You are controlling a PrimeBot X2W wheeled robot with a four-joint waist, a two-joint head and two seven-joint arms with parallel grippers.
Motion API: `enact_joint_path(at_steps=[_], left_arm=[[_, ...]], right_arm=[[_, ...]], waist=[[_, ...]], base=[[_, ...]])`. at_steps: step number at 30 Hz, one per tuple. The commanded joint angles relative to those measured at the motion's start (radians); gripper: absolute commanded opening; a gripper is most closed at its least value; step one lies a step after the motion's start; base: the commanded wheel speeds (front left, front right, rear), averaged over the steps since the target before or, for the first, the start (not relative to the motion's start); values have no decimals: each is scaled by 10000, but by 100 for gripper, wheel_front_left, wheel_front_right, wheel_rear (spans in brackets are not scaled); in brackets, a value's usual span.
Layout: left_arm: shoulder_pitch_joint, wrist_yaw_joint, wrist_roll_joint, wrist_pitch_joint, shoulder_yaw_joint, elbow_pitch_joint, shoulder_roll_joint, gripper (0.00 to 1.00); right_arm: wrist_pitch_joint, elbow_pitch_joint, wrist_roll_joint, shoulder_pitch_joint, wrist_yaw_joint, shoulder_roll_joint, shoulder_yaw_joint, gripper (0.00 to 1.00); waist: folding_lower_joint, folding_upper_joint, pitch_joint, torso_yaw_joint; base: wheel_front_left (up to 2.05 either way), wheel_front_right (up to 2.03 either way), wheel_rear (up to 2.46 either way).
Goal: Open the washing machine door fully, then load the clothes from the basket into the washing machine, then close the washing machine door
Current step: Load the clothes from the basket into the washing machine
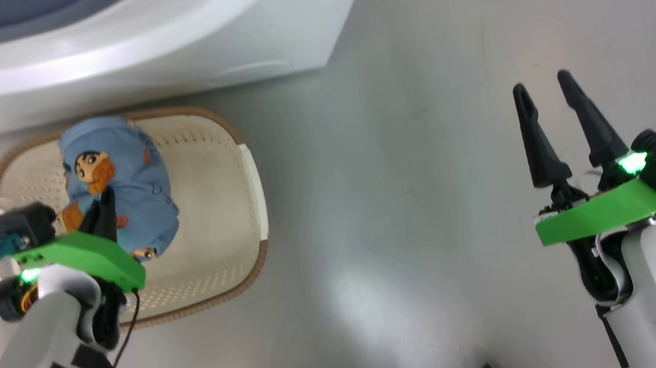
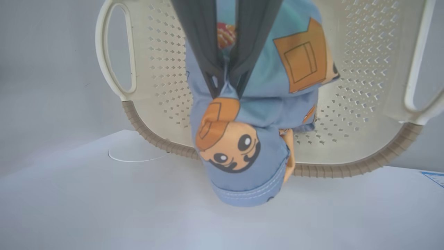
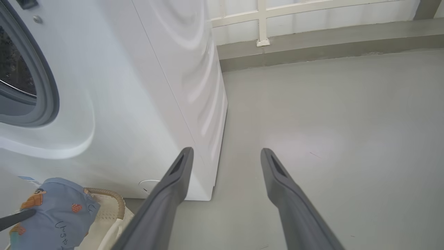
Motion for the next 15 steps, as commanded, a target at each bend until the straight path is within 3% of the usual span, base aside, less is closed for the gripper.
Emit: enact_joint_path(at_steps=[1,15], left_arm=[[438,-23,276,-65,476,-256,313,0],[2361,-23,2266,-65,2626,-2418,0,0]], right_arm=[[-48,-136,32,492,16,-104,155,100],[-48,211,233,1764,16,-346,60,100]], waist=[[0,0,-824,322],[0,0,-3058,710]], base=[[0,0,0],[0,0,0]])
